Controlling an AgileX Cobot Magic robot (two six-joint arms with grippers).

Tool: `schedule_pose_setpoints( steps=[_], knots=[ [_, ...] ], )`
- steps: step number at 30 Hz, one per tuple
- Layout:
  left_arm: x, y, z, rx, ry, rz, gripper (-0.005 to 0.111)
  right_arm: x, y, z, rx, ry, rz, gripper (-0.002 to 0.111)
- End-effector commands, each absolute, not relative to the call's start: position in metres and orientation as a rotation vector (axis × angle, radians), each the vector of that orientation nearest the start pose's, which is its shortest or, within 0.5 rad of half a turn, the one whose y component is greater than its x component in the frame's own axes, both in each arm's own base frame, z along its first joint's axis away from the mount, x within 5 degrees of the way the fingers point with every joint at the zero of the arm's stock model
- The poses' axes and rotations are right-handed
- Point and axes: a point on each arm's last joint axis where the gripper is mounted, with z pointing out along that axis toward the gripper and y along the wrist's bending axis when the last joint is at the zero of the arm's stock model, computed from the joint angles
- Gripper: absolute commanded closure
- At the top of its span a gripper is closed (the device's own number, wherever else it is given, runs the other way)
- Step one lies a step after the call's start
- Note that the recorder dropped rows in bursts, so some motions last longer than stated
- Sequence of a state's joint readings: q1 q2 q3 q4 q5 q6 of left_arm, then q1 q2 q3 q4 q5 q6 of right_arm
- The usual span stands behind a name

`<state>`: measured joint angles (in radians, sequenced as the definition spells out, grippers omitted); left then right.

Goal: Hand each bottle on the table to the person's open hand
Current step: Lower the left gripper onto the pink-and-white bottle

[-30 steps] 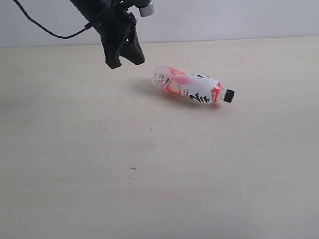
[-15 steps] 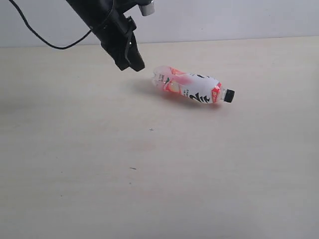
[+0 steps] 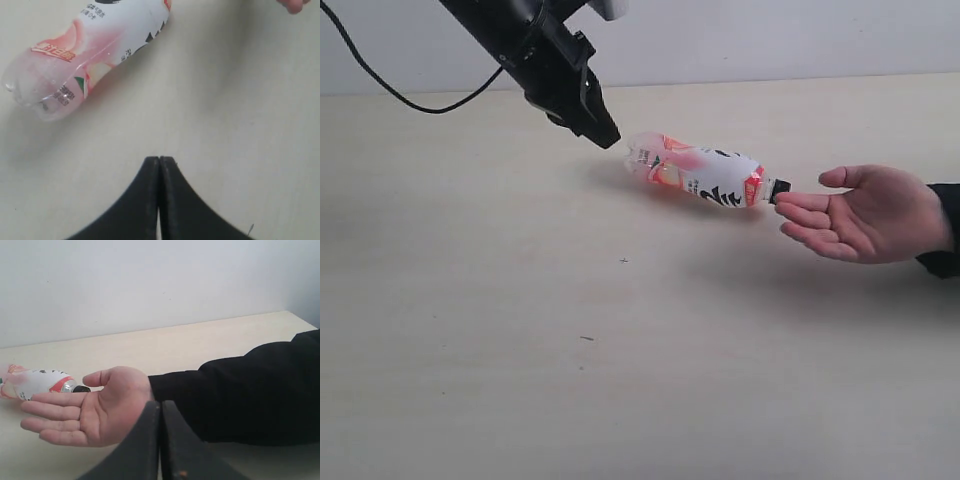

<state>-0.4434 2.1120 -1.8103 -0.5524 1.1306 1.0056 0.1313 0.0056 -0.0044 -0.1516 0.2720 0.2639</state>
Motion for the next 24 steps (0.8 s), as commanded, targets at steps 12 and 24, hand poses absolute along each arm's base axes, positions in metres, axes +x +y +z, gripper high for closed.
schedule_pose_setpoints(
  steps=[12,24],
  knots=[
    [0.409,-0.231,0.227,1.663,1.945,-0.325,0.107,0.055,0.004,0.190,0.012,1.746,0.147,0.108],
    [0.421,-0.257,0.226,1.947,1.583,0.071,0.107,0.055,0.004,0.190,0.012,1.746,0.147,0.108]
  ],
)
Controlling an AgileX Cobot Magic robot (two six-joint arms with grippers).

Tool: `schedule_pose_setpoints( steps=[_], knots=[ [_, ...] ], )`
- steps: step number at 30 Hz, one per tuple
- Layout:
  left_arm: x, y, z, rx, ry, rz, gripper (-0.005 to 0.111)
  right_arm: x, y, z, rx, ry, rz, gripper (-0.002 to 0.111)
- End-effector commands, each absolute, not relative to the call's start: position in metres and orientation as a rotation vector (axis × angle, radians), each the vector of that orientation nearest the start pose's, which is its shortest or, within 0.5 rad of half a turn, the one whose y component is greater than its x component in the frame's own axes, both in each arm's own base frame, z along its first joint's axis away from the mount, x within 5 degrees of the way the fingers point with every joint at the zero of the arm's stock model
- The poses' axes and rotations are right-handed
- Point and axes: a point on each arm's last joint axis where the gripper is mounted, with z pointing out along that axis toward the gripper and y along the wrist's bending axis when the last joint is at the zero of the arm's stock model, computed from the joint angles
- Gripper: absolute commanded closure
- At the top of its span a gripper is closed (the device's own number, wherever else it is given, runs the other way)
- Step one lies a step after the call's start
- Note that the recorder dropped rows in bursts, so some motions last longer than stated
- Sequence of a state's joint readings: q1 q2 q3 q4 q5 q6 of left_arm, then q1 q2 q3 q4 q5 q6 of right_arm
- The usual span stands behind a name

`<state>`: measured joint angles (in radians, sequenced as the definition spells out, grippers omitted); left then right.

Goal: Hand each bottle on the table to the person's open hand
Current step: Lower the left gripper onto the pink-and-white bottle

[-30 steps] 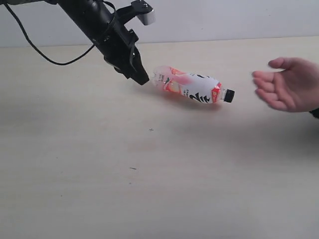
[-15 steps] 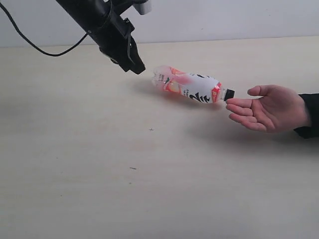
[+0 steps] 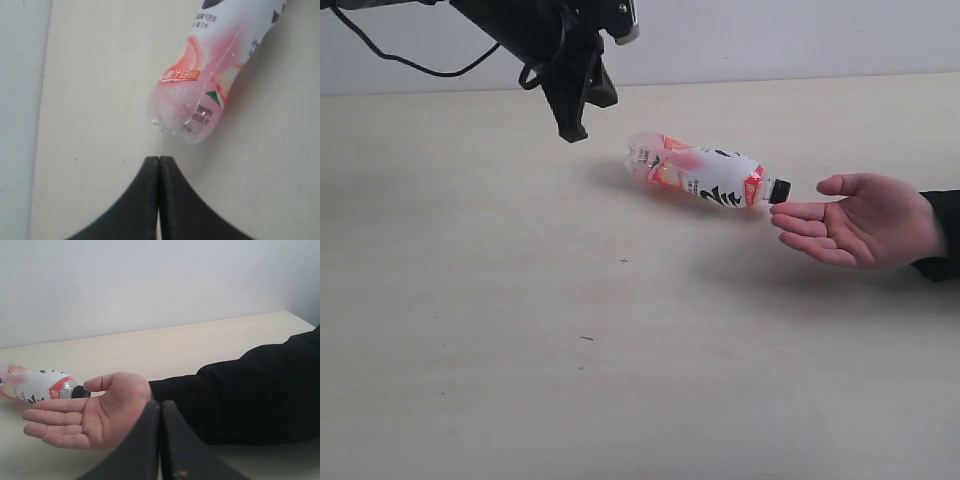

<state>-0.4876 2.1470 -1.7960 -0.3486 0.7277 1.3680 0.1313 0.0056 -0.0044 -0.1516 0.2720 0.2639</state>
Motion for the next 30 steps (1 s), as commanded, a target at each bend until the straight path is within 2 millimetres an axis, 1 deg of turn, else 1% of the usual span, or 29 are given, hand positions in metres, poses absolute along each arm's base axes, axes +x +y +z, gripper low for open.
schedule_pose_setpoints(
  steps=[1,4,9,11,12,13,15,17,18,19,21,22,24,26,28,30],
  knots=[
    [0.422,-0.261,0.227,1.958,1.565,0.085,0.107,0.055,0.004,0.190,0.012,1.746,0.147,0.108],
    [0.426,-0.272,0.226,1.969,1.536,0.082,0.107,0.055,0.004,0.190,0.012,1.746,0.147,0.108],
    [0.422,-0.288,0.215,2.003,1.497,0.022,0.107,0.055,0.004,0.190,0.012,1.746,0.147,0.108],
    [0.418,-0.295,0.214,2.009,1.495,0.027,0.104,0.055,0.004,0.190,0.012,1.746,0.147,0.108],
    [0.417,-0.296,0.214,2.004,1.496,0.032,0.100,0.055,0.004,0.190,0.012,1.746,0.147,0.108],
    [0.415,-0.300,0.214,2.006,1.485,0.037,0.095,0.055,0.004,0.190,0.012,1.746,0.147,0.108],
    [0.412,-0.305,0.213,2.014,1.470,0.035,0.081,0.055,0.004,0.190,0.012,1.746,0.147,0.108],
    [0.410,-0.309,0.213,1.984,1.507,0.022,0.061,0.055,0.004,0.190,0.012,1.746,0.147,0.108],
    [0.409,-0.310,0.213,1.981,1.512,0.023,0.041,0.055,0.004,0.190,0.012,1.746,0.147,0.108],
    [0.409,-0.310,0.212,1.982,1.513,0.023,0.030,0.055,0.004,0.190,0.012,1.746,0.147,0.108],
    [0.409,-0.310,0.211,1.974,1.528,0.016,0.019,0.055,0.004,0.190,0.012,1.746,0.147,0.108],
    [0.408,-0.311,0.209,1.966,1.549,0.004,0.018,0.055,0.004,0.190,0.012,1.746,0.147,0.108],
    [0.404,-0.312,0.207,1.944,1.633,-0.040,0.020,0.055,0.004,0.190,0.012,1.746,0.147,0.108],
    [0.405,-0.310,0.203,1.908,1.710,-0.025,0.022,0.055,0.004,0.190,0.012,1.746,0.147,0.108],
    [0.405,-0.307,0.200,1.936,1.735,0.000,0.022,0.055,0.004,0.190,0.012,1.746,0.147,0.108],
    [0.396,-0.310,0.196,1.992,1.776,0.019,0.022,0.055,0.004,0.190,0.012,1.746,0.147,0.108]
  ],
)
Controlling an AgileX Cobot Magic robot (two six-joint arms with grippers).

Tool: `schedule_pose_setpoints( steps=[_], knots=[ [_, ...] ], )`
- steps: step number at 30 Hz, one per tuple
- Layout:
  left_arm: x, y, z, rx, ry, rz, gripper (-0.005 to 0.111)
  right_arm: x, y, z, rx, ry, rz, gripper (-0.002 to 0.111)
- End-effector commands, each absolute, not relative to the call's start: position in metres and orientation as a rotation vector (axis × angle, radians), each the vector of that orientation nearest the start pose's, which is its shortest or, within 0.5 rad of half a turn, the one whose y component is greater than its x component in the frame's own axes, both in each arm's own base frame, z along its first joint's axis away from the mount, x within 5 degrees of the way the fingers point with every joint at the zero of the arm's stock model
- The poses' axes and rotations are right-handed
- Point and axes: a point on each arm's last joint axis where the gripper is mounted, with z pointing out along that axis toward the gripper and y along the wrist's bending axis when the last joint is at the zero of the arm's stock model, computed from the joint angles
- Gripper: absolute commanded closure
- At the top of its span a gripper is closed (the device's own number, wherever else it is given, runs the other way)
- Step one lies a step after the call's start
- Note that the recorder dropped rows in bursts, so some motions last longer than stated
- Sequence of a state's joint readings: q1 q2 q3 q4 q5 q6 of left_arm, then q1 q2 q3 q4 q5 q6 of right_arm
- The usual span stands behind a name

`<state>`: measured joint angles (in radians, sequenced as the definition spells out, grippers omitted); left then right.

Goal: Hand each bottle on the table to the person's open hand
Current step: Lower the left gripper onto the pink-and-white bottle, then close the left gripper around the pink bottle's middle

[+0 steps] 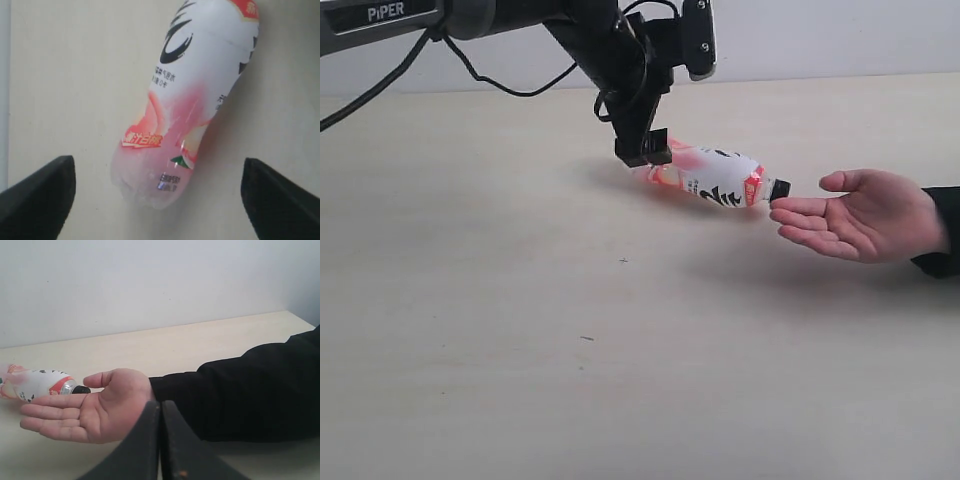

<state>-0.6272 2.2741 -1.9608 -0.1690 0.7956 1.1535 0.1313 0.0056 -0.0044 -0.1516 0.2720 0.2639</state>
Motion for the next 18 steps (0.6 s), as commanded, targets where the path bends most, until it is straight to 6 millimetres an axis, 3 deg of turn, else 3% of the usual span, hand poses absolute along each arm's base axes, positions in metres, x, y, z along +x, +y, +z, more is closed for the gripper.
schedule_pose_setpoints(
  steps=[1,5,12,18],
  knots=[
    [0.392,-0.314,0.196,2.009,1.773,0.038,0.023,0.055,0.004,0.190,0.012,1.746,0.147,0.108],
    [0.376,-0.341,0.200,2.042,1.649,0.267,0.026,0.055,0.004,0.190,0.012,1.746,0.147,0.108],
    [0.363,-0.368,0.197,2.062,1.475,0.267,0.026,0.055,0.004,0.190,0.012,1.746,0.147,0.108],
    [0.368,-0.381,0.162,2.080,1.388,0.268,0.026,0.055,0.004,0.190,0.012,1.746,0.147,0.108]
  ],
)
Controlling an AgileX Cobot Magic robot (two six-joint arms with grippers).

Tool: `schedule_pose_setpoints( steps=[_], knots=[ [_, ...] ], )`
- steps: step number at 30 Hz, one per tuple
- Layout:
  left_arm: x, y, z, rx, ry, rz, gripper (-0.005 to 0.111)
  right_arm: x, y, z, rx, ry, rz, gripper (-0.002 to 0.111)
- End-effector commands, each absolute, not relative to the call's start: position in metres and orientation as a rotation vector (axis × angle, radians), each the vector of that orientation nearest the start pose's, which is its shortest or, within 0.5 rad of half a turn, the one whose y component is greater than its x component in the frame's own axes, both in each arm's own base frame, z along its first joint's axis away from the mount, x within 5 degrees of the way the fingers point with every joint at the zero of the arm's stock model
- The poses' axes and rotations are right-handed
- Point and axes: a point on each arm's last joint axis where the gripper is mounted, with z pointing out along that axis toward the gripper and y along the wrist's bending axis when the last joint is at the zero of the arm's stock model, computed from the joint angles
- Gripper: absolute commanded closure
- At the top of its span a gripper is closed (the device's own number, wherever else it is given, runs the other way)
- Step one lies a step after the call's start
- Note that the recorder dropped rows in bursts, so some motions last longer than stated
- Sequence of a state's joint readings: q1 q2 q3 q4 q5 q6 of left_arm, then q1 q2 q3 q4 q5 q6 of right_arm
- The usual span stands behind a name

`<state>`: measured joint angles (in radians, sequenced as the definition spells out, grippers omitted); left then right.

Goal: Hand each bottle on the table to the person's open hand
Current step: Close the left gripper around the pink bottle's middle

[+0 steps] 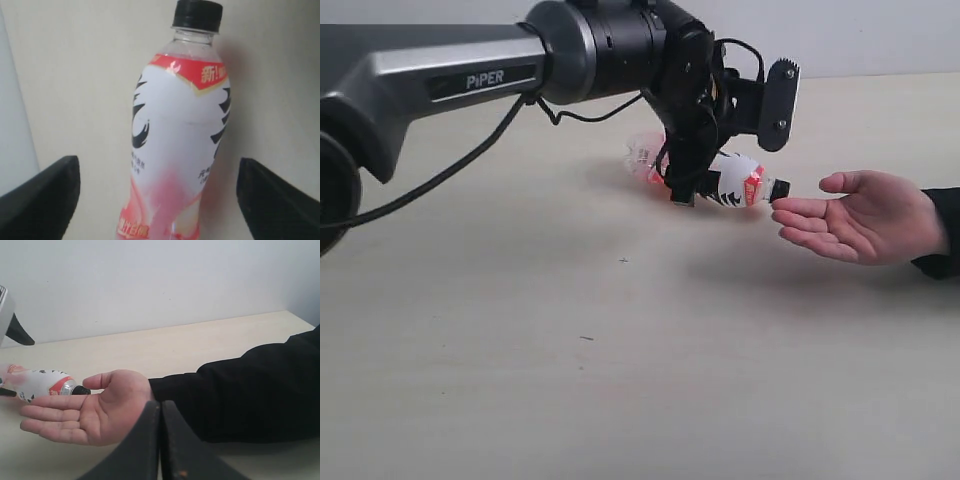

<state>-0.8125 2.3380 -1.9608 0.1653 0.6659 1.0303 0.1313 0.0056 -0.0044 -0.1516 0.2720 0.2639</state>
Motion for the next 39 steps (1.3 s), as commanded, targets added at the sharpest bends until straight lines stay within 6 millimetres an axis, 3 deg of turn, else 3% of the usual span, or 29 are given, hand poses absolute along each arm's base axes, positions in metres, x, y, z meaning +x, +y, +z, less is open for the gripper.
schedule_pose_setpoints(
  steps=[1,32,35,39],
  knots=[
    [0.369,-0.382,0.159,2.074,1.381,0.268,0.026,0.055,0.004,0.190,0.012,1.746,0.147,0.108],
    [0.376,-0.391,0.117,2.041,1.351,0.253,0.026,0.055,0.004,0.190,0.012,1.746,0.147,0.108],
    [0.376,-0.391,0.117,2.034,1.360,0.249,0.034,0.055,0.004,0.190,0.012,1.746,0.147,0.108],
    [0.376,-0.390,0.117,2.031,1.375,0.244,0.066,0.055,0.004,0.190,0.012,1.746,0.147,0.108]
  ],
)
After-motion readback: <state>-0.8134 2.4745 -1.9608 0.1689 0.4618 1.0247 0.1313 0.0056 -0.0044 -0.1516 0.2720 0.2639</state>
